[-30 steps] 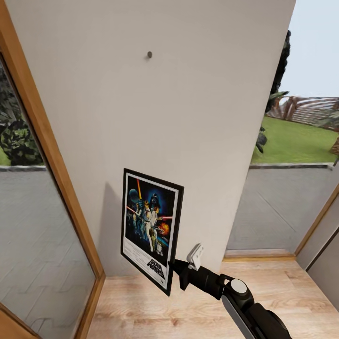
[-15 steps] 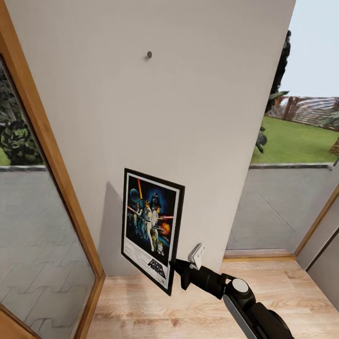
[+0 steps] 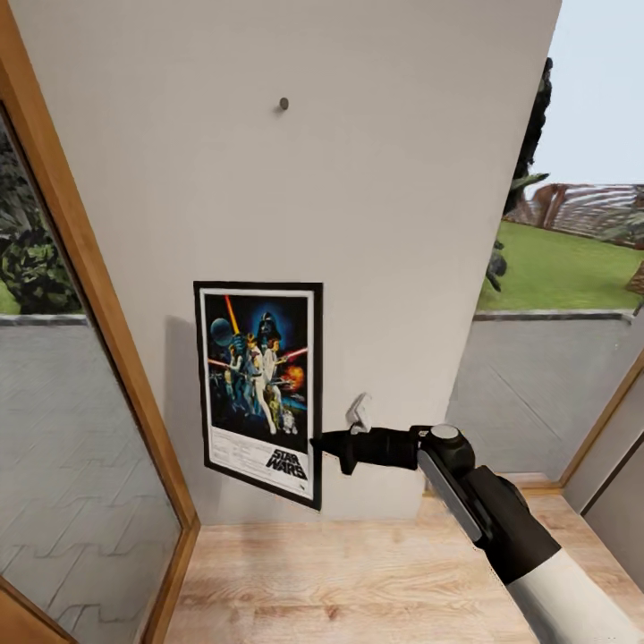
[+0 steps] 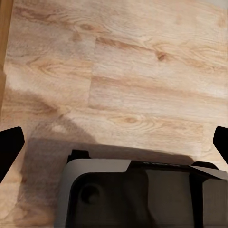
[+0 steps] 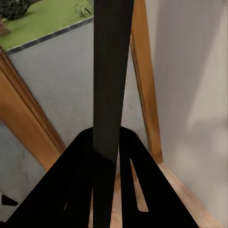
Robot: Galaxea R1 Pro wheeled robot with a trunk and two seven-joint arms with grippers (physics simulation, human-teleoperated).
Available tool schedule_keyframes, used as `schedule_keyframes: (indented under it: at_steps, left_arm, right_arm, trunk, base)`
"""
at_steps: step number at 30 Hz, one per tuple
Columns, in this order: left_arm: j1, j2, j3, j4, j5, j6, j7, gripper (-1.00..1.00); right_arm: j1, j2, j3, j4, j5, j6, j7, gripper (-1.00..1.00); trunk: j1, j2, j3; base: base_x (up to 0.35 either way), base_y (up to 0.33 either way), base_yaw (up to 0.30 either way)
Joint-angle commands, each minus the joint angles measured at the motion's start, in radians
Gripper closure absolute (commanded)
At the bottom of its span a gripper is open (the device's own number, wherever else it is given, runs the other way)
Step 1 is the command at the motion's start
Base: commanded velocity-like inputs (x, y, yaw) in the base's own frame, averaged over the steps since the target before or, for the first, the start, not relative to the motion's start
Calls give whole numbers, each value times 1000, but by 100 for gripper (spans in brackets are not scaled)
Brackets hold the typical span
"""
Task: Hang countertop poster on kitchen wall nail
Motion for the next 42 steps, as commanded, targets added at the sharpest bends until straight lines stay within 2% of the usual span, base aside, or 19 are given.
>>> schedule_keyframes:
  at_steps: [1, 5, 8, 11, 12, 16, 18, 22, 23, 27, 28, 31, 41, 42]
  left_arm:
    - [0, 0, 2, 4, 6, 4, -5, -100]
    - [0, 0, 1, 37, 5, -41, -5, -100]
    - [0, 0, 0, 61, 5, -91, -4, -100]
    - [0, 0, 0, 68, 4, -103, -4, -100]
    - [0, 0, 0, 70, 4, -108, -4, -100]
    - [0, 0, -1, 73, 3, -113, -2, -100]
    - [0, 0, -2, 74, 3, -116, 1, -100]
    - [0, 0, -4, 74, 3, -117, 2, -100]
    - [0, 0, -4, 75, 3, -118, 2, -100]
    - [0, 0, -4, 75, 3, -119, 2, -100]
    - [0, 0, -4, 75, 3, -119, 2, -100]
    - [0, 0, -4, 75, 3, -119, 2, -100]
    - [0, 0, -4, 75, 3, -119, 3, -100]
    - [0, 0, -4, 75, 3, -119, 3, -100]
  right_arm:
    - [-16, -1, -2, -1, -12, 25, 11, 100]
    - [-85, 0, -28, -1, -31, 97, 60, 100]
    - [-157, -1, -65, -1, -50, 176, 94, 100]
    - [-201, -1, -91, -1, -59, 222, 115, 100]
    - [-232, -1, -103, 0, -63, 250, 126, 100]
    - [-293, -1, -118, 1, -66, 302, 139, 100]
    - [-370, 0, -142, 7, -71, 337, 145, 100]
    - [-443, 0, -155, 13, -73, 378, 147, 100]
    - [-483, 0, -158, 20, -73, 404, 148, 100]
    - [-548, -1, -161, 55, -74, 425, 154, 100]
    - [-600, -4, -163, 92, -73, 432, 190, 100]
    - [-674, -4, -163, 162, -73, 435, 233, 100]
    - [-733, 4, -161, 211, -75, 436, 257, 100]
    - [-736, 5, -161, 212, -76, 435, 281, 100]
  trunk:
    - [1, -2, -2]
    - [1, -2, -2]
    - [1, -2, -2]
    - [1, -2, -2]
    - [1, -2, -2]
    - [1, -2, -2]
    - [1, -2, -2]
    - [1, -2, -2]
    - [1, -2, -2]
    - [1, -2, -2]
    - [1, -2, -2]
    - [1, -2, -2]
    - [1, -2, -2]
    - [1, -2, -2]
  base:
    - [0, 0, 0]
    - [0, 0, 0]
    - [0, 0, 0]
    - [0, 0, 0]
    - [0, 0, 0]
    - [0, 0, 0]
    - [0, 0, 0]
    - [0, 0, 0]
    - [0, 0, 0]
    - [0, 0, 0]
    - [0, 0, 0]
    - [0, 0, 0]
    - [0, 0, 0]
    - [0, 0, 0]
